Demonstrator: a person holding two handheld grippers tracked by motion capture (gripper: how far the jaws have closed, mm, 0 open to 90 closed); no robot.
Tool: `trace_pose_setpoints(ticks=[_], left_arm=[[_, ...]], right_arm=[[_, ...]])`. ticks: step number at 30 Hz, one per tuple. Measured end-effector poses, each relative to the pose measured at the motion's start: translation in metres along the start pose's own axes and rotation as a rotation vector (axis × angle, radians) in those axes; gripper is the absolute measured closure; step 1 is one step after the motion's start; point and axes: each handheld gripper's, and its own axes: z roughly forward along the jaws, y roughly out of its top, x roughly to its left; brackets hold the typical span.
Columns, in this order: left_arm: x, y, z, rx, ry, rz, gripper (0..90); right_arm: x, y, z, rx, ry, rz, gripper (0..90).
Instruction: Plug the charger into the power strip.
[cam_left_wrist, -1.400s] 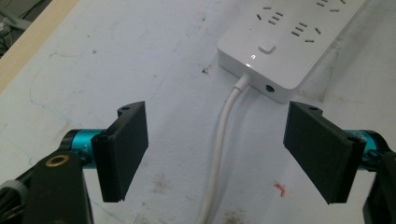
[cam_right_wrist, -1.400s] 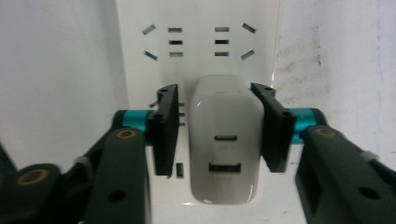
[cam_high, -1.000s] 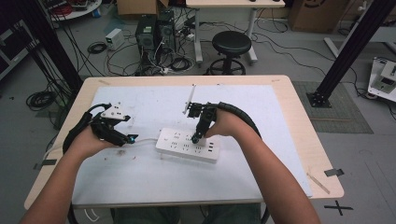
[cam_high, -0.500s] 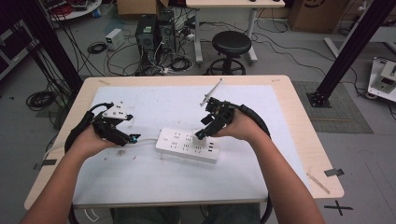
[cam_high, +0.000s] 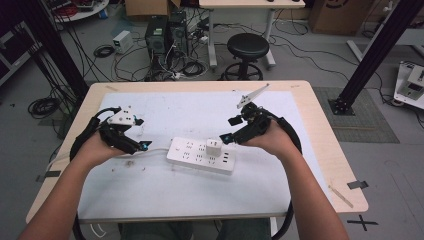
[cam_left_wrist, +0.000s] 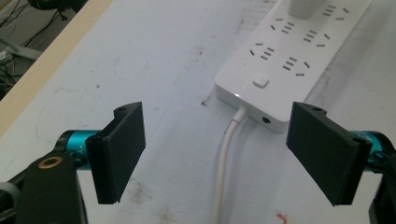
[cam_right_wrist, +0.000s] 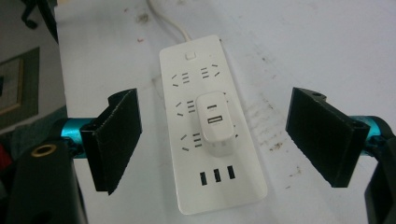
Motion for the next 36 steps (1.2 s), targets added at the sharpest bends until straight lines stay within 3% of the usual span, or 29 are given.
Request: trace_pose_setpoints(ticks=[3,5,6,8,18,36], left_arm=[[-0.002,0.005,-0.001,-0.056,0.004,0.021,19.6],[-0.002,0.006,0.000,-0.064,0.000,0.020,19.6],[-0.003,0.008,0.001,-0.064,-0.007,0.020,19.6],[-0.003,0.008,0.001,-0.064,-0.011,0.019,19.6],[0.000,0.007,-0.003,-0.084,-0.012,0.001,19.6],[-0.003,0.008,-0.002,-0.070,-0.009,0.000,19.6]], right_arm=[[-0.001,-0.008,-0.008,-0.047,-0.011,0.012,18.7],[-0.001,-0.010,-0.010,-0.057,-0.018,0.011,18.7],[-0.002,-0.016,-0.015,-0.098,-0.010,0.020,18.7],[-0.003,-0.017,-0.016,-0.114,-0.008,0.019,18.7],[-0.003,-0.017,-0.019,-0.126,-0.023,0.025,18.7],[-0.005,-0.019,-0.025,-0.151,-0.020,0.036,18.7]])
